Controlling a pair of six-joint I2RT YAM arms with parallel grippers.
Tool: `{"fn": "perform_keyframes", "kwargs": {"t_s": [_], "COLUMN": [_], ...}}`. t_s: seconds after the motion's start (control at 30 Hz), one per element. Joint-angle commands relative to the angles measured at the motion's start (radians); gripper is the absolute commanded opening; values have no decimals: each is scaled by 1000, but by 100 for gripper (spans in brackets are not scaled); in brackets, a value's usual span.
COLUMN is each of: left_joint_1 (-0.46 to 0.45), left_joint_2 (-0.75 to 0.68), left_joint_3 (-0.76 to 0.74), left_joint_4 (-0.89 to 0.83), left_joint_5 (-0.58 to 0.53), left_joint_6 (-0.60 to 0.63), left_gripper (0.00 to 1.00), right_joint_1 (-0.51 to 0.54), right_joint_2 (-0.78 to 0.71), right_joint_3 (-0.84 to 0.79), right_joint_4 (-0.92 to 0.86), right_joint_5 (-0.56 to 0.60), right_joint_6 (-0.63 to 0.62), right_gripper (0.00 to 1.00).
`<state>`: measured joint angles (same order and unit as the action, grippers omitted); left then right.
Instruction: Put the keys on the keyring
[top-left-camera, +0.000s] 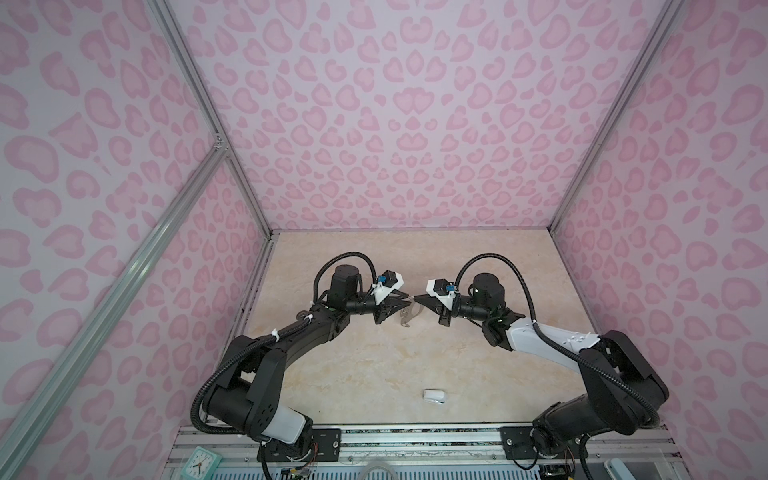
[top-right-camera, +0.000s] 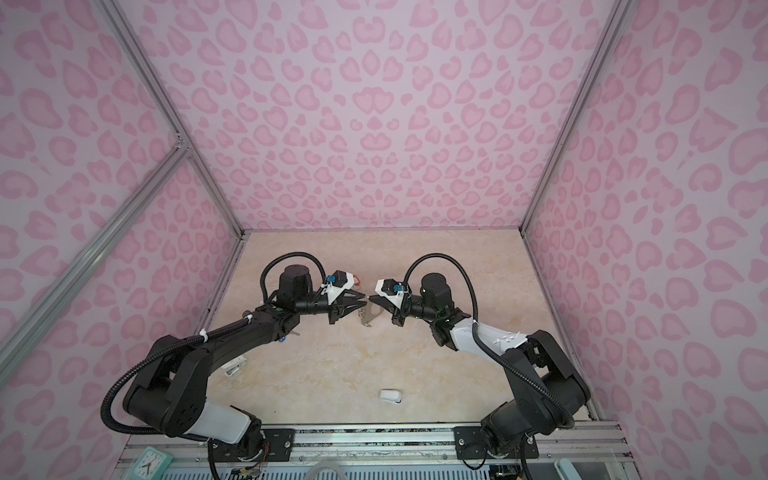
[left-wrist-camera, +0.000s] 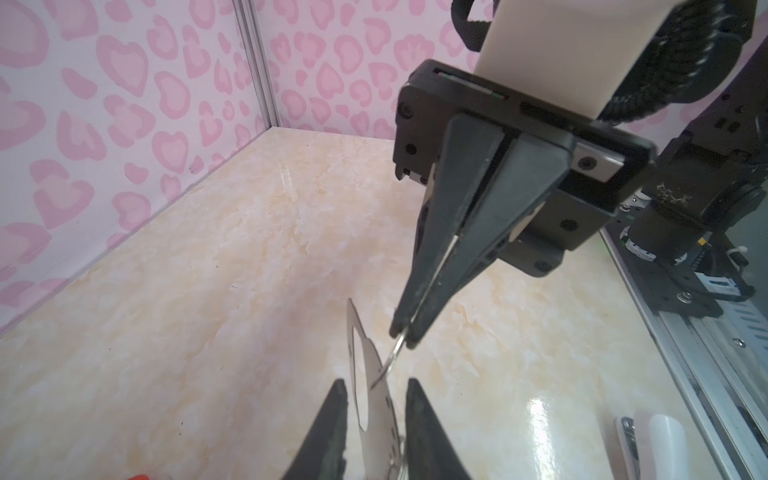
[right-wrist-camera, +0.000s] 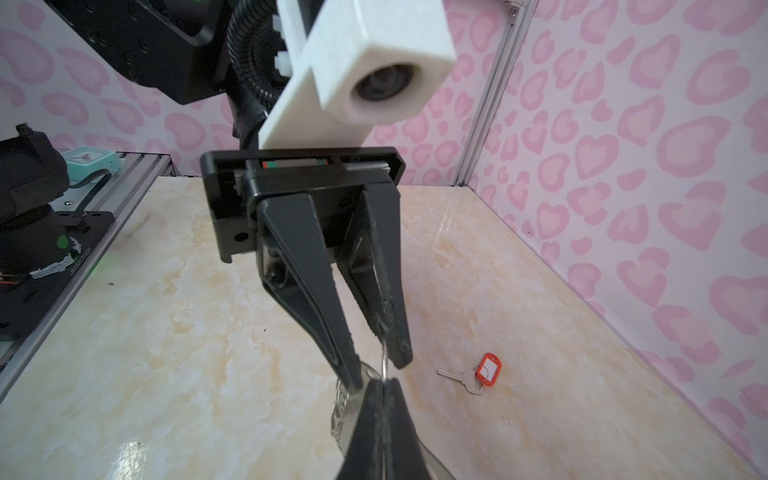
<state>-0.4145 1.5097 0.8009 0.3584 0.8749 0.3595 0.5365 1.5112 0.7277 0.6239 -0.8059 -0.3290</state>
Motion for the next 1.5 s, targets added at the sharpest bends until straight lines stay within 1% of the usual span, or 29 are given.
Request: {"fn": "perform_keyframes", "kwargs": {"t_s": [0.0, 0.1, 0.17, 0.23, 0.3, 0.4, 0.53, 0.6, 0.7, 0.87, 1.1, 1.3, 1.47], "left_joint_1": [-1, -2, -3, -3, -3, 0, 19, 29, 33, 32, 15, -3, -17], "left_joint_2": [9, 7, 4, 1, -10, -37, -68, -77, -70, -40, -21, -13, -1], "left_joint_3": [0, 1, 3, 3, -1, -7, 17, 28, 51, 77, 92, 92, 92], "left_joint_4": [63, 60, 58, 48, 32, -8, -134, -210, -275, -264, -273, -277, -269], "left_joint_5": [9, 12, 16, 18, 14, -7, -16, -25, -40, -26, -47, -74, -77], "left_joint_6": [-19, -16, -14, -10, -1, 33, 98, 149, 201, 189, 221, 245, 248], "left_gripper": [26, 22, 22, 24, 28, 32, 34, 35, 34, 32, 29, 28, 25], "right_joint_1": [1, 0, -1, -1, -3, -5, -6, -6, -6, -5, -4, -5, -4], "right_joint_2": [11, 17, 20, 26, 27, 27, 29, 30, 29, 30, 31, 34, 34], "right_joint_3": [7, 17, 20, 23, 24, 31, 53, 58, 62, 45, 55, 56, 56], "right_joint_4": [30, 3, -9, -14, -17, -48, -112, -127, -132, -84, -127, -127, -129], "right_joint_5": [-29, -26, -20, -12, -2, 3, 1, -2, -9, -39, -43, -45, -50], "right_joint_6": [2, -16, -25, -29, -30, -46, -79, -91, -100, -91, -126, -128, -129], "right_gripper": [0, 0, 0, 0, 0, 0, 0, 0, 0, 0, 0, 0, 0]}}
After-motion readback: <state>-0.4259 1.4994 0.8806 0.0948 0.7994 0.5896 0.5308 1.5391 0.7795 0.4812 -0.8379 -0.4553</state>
